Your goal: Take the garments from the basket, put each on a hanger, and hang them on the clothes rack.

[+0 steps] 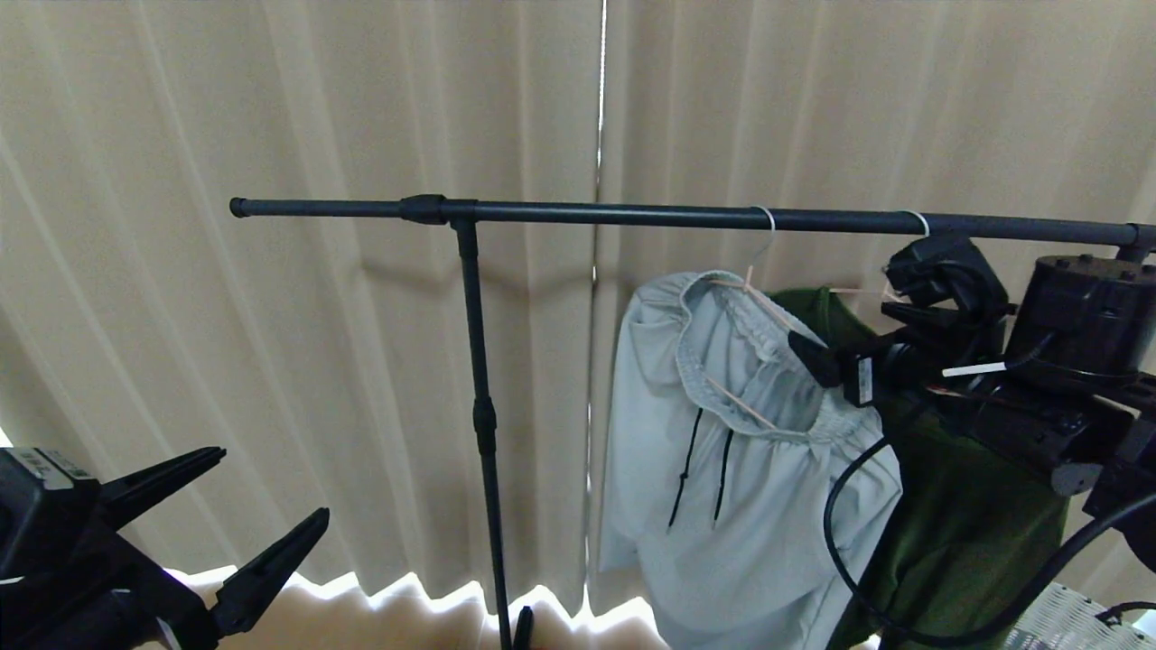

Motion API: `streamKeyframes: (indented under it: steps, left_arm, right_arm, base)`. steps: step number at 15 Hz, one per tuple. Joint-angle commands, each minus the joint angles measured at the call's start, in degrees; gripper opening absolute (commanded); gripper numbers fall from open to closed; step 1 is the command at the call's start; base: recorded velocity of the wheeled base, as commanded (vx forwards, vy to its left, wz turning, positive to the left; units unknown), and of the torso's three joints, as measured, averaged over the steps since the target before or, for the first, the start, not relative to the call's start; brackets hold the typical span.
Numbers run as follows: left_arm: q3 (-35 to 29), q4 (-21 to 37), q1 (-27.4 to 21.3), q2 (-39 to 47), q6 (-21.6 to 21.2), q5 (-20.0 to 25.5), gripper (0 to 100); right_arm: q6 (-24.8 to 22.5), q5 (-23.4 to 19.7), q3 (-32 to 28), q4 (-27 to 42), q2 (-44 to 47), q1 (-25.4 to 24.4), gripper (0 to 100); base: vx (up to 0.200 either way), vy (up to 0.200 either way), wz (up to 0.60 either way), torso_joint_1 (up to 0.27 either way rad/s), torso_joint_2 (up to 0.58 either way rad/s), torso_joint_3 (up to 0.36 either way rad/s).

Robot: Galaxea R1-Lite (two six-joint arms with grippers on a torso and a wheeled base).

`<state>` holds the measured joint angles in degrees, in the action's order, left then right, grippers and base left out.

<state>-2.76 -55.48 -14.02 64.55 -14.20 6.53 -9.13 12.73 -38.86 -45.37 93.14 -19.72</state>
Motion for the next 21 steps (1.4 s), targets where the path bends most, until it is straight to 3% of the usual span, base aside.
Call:
streamKeyframes:
  steps: [1,8,11,15,17,18,21]
  left_arm:
    - [-0.1,-0.1,1.1,-1.4,0.0,0.1,100]
    - [0.2,0.0,1.1,-3.6,0.0,0.1,100]
    - [0.2,-0.1,1.1,-3.7,-0.1,0.0,100]
    - [1.4,0.0,1.1,-6.8,0.2,-0.1,100]
    - [2.8,1.8,2.8,-12.2,0.8,-1.4,100]
    - [2.8,5.6,5.7,-15.9,1.9,-2.7,100]
    - [2.8,20.8,16.0,-30.4,3.2,-3.2,100]
  right_arm:
    - [0.1,-0.2,3.4,-3.2,-2.6,0.0,100]
    - [0.1,-3.4,11.8,-3.1,-19.6,0.5,100]
    - [-0.2,-3.2,16.5,-2.6,-24.1,4.3,100]
    - [-0.1,-3.2,18.4,0.5,-30.9,7.5,100]
    - [-0.3,-3.0,21.0,7.8,-39.3,8.7,100]
    - [-0.4,-2.8,22.1,13.1,-43.8,9.5,100]
    - [-0.4,-2.5,22.6,38.2,-59.3,14.8,100]
  base:
    - [0.000,0.000,0.00,0.000,0.00,0.000]
    - [0.000,0.000,0.00,0.000,0.00,0.000]
    - [0.000,0.000,0.00,0.000,0.00,0.000]
    - [0.000,0.000,0.00,0.000,0.00,0.000]
    - [0.000,0.000,0.00,0.000,0.00,0.000]
    - [0.000,0.000,0.00,0.000,0.00,0.000]
    - [0.000,0.000,0.00,0.000,0.00,0.000]
